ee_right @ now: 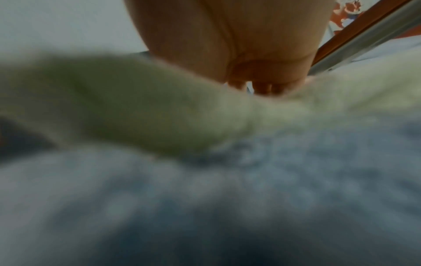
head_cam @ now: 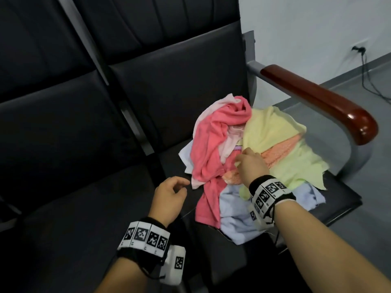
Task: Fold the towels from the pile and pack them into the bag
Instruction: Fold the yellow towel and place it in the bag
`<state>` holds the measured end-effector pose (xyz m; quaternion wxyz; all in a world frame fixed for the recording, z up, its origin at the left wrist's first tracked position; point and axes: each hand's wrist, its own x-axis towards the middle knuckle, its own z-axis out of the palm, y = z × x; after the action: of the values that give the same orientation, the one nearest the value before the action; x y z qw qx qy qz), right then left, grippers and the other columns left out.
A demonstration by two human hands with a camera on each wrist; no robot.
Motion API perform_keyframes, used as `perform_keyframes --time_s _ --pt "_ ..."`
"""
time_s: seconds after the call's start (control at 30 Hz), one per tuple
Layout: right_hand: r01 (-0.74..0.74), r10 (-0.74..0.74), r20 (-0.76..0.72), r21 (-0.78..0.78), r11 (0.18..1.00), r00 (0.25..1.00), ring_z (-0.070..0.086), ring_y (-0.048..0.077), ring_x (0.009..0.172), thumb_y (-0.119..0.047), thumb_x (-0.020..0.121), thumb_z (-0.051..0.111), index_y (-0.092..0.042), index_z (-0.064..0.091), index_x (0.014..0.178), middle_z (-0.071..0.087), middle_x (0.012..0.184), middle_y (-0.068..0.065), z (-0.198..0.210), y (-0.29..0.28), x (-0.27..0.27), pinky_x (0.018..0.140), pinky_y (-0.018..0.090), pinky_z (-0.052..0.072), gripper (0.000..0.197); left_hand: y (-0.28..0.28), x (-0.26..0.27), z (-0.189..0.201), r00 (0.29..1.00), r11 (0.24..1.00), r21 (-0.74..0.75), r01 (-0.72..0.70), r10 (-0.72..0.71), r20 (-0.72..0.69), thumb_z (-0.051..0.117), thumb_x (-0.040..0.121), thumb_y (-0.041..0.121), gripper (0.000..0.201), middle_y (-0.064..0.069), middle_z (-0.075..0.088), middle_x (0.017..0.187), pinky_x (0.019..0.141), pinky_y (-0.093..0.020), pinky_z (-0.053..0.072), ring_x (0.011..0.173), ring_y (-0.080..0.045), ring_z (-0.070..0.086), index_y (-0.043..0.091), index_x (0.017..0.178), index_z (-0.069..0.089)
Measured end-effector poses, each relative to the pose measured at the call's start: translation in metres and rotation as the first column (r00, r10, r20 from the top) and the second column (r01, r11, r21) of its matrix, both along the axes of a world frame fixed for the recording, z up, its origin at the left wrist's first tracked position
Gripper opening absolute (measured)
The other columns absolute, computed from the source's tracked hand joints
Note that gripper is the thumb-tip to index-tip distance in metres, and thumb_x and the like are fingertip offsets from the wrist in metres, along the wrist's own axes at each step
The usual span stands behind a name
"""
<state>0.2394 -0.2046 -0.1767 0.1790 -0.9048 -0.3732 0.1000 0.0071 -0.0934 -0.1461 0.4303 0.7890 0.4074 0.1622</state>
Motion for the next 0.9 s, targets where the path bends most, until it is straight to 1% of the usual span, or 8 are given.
perform_keyframes --time_s 0.1,0.17,0.33,0.47,0.6,0.7,0.83,0.9 --pt "0.025 -0.025 -0.005 0.036 0.999 1.0 0.06 0.031 0.097 -0.009 0.09 0.06 -0.011 0.073 0.097 0.059 0.104 0.007 0.005 -0.002 0.004 0.077 0.036 0.048 0.014 -0.001 -0.008 0.0 1.0 1.0 0.002 0.004 -0.004 0.0 0.063 0.088 0.001 0.026 0.006 0.072 0.101 0.079 -0.005 0.043 0.097 -0.006 0.065 0.023 0.096 0.075" --pt "0.002 -0.009 0.054 0.137 0.991 0.998 0.058 0.028 0.091 -0.014 0.088 0.065 -0.01 0.072 0.089 0.059 0.098 0.005 0.016 -0.004 -0.003 0.07 0.035 0.046 0.009 -0.002 -0.013 0.003 1.0 1.0 -0.004 -0.009 0.009 0.023 0.063 0.088 0.0 0.027 0.006 0.073 0.099 0.082 -0.009 0.045 0.096 -0.007 0.066 0.024 0.094 0.075" --pt "-0.268 0.201 0.262 0.251 0.93 0.944 0.049 0.025 0.085 -0.021 0.087 0.066 -0.014 0.072 0.08 0.061 0.089 0.001 0.066 -0.004 -0.059 0.071 0.043 0.044 0.011 -0.014 -0.023 0.023 0.992 1.0 -0.019 0.012 -0.009 0.13 0.068 0.087 0.003 0.031 0.013 0.073 0.102 0.089 -0.018 0.051 0.099 0.003 0.065 0.03 0.103 0.072" --pt "-0.449 0.404 0.206 0.278 0.849 0.891 0.052 0.023 0.09 -0.032 0.094 0.06 -0.018 0.07 0.087 0.061 0.089 -0.002 0.102 0.0 -0.128 0.079 0.041 0.04 0.018 -0.021 -0.042 0.054 0.977 0.993 0.001 0.118 -0.116 0.18 0.078 0.079 0.012 0.047 0.017 0.067 0.115 0.085 -0.02 0.05 0.109 0.004 0.06 0.038 0.115 0.064" --pt "-0.481 0.476 0.132 0.444 0.756 0.869 0.056 0.024 0.08 -0.027 0.097 0.057 -0.01 0.063 0.081 0.055 0.079 0.003 0.137 0.004 -0.192 0.072 0.044 0.044 0.024 -0.026 -0.08 0.088 0.95 0.982 0.058 0.18 -0.189 0.25 0.075 0.078 0.009 0.029 0.006 0.071 0.093 0.081 -0.035 0.055 0.09 -0.013 0.068 0.027 0.098 0.065" --pt "-0.501 0.53 0.094 0.496 0.709 0.843 0.056 0.016 0.078 -0.027 0.096 0.058 -0.014 0.062 0.08 0.056 0.078 -0.003 0.156 0.008 -0.231 0.072 0.041 0.046 0.022 -0.03 -0.119 0.102 0.952 0.987 0.074 0.141 -0.156 0.263 0.071 0.083 0.01 0.019 0.006 0.071 0.091 0.081 -0.038 0.057 0.089 -0.009 0.069 0.024 0.094 0.066" --pt "-0.498 0.591 0.033 0.578 0.647 0.806 0.058 0.007 0.071 -0.027 0.094 0.064 -0.019 0.061 0.076 0.061 0.072 -0.007 0.167 0.014 -0.277 0.067 0.03 0.048 0.02 -0.033 -0.183 0.106 0.958 0.986 0.164 0.016 -0.062 0.28 0.072 0.085 0.022 0.009 0.007 0.066 0.089 0.072 -0.022 0.051 0.083 -0.004 0.063 0.027 0.092 0.067" --pt "-0.468 0.619 -0.044 0.613 0.636 0.784 0.059 0.007 0.067 -0.027 0.093 0.066 -0.022 0.061 0.073 0.062 0.068 -0.006 0.164 0.017 -0.298 0.062 0.023 0.046 0.021 -0.033 -0.217 0.106 0.956 0.983 0.182 -0.032 -0.024 0.293 0.072 0.086 0.021 0.006 0.005 0.063 0.086 0.071 -0.03 0.05 0.079 -0.01 0.061 0.021 0.084 0.066"
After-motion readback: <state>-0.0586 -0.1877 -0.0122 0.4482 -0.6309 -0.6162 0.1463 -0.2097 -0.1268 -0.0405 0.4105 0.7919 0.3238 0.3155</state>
